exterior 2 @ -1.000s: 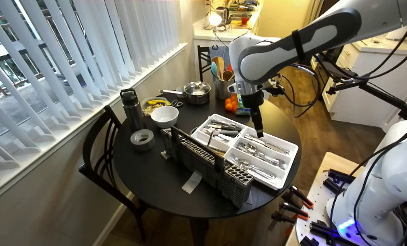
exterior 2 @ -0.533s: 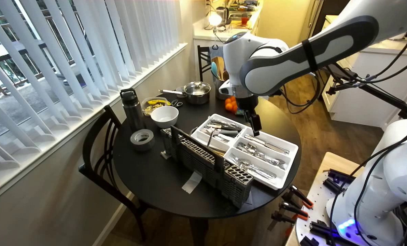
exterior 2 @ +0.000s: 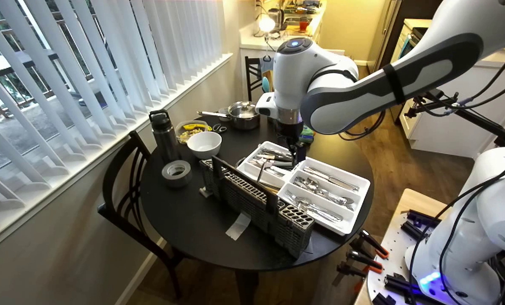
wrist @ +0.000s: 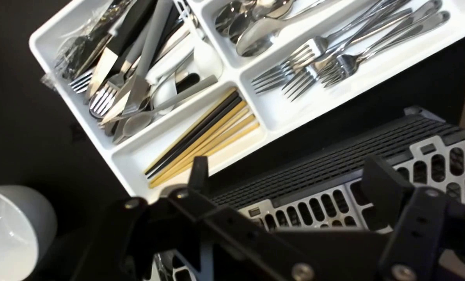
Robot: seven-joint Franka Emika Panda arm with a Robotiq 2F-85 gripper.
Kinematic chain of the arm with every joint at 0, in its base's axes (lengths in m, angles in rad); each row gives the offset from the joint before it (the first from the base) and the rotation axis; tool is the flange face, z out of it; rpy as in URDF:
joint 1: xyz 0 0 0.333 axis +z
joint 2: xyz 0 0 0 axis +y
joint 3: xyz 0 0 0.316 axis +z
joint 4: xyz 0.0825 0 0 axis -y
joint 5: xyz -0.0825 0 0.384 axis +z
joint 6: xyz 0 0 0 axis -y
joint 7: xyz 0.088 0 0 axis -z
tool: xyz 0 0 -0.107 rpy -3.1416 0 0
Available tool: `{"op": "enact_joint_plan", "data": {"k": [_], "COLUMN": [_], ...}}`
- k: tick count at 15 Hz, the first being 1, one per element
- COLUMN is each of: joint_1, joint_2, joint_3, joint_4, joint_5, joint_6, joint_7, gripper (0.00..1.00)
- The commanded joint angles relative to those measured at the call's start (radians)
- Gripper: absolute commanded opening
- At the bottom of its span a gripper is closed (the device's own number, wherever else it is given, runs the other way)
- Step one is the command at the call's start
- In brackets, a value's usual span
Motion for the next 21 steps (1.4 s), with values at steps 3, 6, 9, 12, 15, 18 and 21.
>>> {"op": "enact_joint_plan", "data": {"k": [3,6,9,12,15,18,21], "joint_1": [0.0,-0.001,0.001,0.005,0.001,-0.008,-0.023], "joint_2": [-0.012,0.0,0.03,0.072,0.133,0.215,0.286], "joint_3": [0.0,-0.006,-0.032,-0.056,-0.052,-0.034,-0.01], "joint_4": [-0.008,0.005,0.051,0.109,0.165,0.219,0.254], "joint_5": [0.0,0.004,0.073,0.165,0.218,0.308,0.324], "joint_6": [0.015,0.009,-0.019,-0.028,-0.013,-0.048,-0.105], "joint_7": [-0.009,-0.029,-0.147,-0.381,-0.565,-0.723,-0.801], "gripper": [1.0,1.0,1.0,1.0,1.0,1.0,1.0]}}
